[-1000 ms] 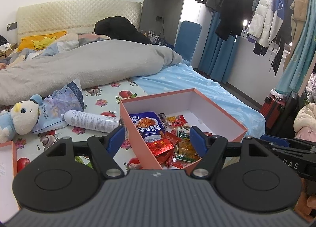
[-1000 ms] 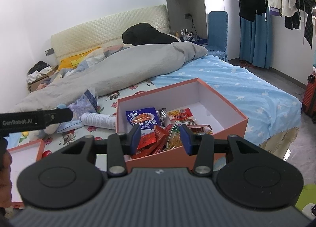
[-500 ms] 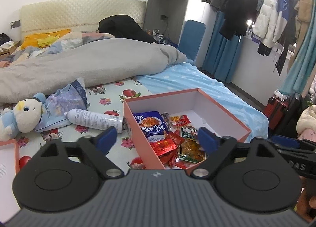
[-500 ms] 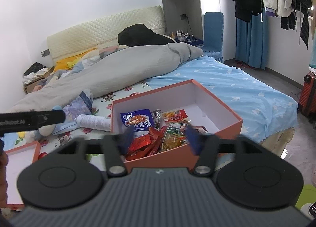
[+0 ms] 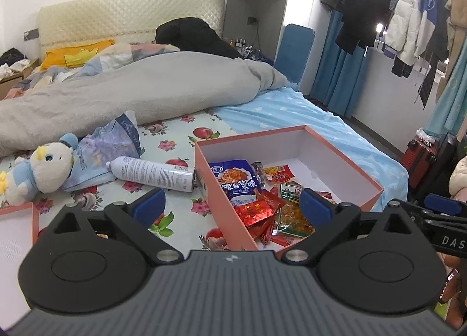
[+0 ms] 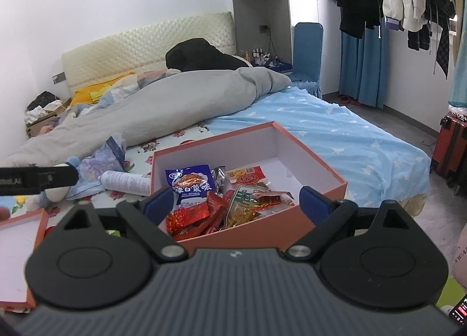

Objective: Organize snacks

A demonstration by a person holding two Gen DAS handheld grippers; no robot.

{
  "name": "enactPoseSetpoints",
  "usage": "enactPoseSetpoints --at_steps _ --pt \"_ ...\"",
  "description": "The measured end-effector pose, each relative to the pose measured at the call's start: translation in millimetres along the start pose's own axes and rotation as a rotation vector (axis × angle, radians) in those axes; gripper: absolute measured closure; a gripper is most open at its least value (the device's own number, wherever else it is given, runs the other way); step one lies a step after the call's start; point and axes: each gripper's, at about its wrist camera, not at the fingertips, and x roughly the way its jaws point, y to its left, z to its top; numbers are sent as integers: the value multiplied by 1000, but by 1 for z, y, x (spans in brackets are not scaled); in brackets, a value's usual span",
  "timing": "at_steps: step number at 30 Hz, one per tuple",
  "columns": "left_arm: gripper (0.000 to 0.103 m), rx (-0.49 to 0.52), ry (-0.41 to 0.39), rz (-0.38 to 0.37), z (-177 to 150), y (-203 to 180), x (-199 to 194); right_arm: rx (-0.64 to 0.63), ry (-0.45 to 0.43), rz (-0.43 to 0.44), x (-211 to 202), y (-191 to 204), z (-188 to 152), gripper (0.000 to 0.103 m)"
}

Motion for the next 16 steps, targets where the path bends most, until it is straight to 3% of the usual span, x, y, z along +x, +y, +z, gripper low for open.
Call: enactPoseSetpoints --at_steps 16 --pt "3 21 4 -8 -2 -2 -1 6 -3 9 0 -2 0 9"
